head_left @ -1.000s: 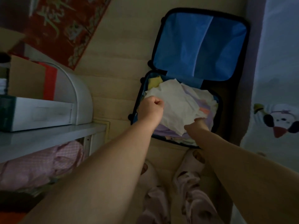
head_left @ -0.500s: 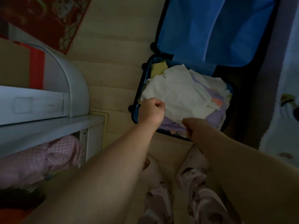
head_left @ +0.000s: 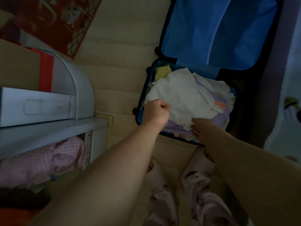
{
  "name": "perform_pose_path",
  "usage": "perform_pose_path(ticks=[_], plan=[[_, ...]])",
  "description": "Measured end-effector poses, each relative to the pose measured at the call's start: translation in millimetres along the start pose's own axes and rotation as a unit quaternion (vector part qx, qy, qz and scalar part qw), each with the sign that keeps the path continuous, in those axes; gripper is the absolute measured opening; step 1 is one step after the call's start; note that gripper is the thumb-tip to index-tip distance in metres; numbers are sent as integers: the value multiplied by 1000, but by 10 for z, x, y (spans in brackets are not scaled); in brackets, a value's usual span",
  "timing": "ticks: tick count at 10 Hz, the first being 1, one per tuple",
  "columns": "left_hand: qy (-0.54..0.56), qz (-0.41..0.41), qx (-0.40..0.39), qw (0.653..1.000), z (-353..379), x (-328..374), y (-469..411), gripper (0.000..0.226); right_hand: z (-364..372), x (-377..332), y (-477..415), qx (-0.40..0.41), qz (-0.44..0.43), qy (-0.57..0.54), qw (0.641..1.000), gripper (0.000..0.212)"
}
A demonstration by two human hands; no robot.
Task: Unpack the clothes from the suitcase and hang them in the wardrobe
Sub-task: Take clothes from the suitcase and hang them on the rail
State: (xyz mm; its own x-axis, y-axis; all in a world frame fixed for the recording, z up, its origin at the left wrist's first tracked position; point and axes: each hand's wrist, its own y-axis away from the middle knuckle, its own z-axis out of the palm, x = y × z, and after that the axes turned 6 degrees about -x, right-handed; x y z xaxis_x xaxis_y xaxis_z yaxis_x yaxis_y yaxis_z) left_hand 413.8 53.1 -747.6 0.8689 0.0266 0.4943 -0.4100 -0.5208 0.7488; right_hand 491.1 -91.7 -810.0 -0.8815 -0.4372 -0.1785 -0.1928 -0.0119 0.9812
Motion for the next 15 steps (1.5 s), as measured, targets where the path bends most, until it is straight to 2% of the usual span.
perform_pose_path(ticks=[3,4,5,8,10,11,12,13,15], plan=[[-22,-5,-38,999,115,-172,62,19,4,-63,46,-3,-20,39,999,43],[-39,-1,-20,999,-46,-111,117,18,98,-123,177,32,-50,62,996,53],[-54,-4,-8,998,-289,31,252,17,208,-236,546,65,-134,161,976,51],[-105,-16,-34,994,-1044,601,954,17,316,-785,1856,73,-256,293,918,31],[-108,-6,-46,993,-1461,1070,1552,16,402,-1059,2796,90,-299,333,890,44],[-103,20,-55,993,-1716,1336,1918,28,459,-1159,3291,51,-321,348,879,54],[-106,47,-72,991,-1921,1547,2226,47,520,-1274,3741,28,-346,359,866,54],[-85,75,-59,992,-2144,1760,2578,63,590,-1394,4268,24,-377,350,857,52],[-69,169,63,981,-2642,2093,3270,54,675,-1603,5316,6,-460,356,813,54]])
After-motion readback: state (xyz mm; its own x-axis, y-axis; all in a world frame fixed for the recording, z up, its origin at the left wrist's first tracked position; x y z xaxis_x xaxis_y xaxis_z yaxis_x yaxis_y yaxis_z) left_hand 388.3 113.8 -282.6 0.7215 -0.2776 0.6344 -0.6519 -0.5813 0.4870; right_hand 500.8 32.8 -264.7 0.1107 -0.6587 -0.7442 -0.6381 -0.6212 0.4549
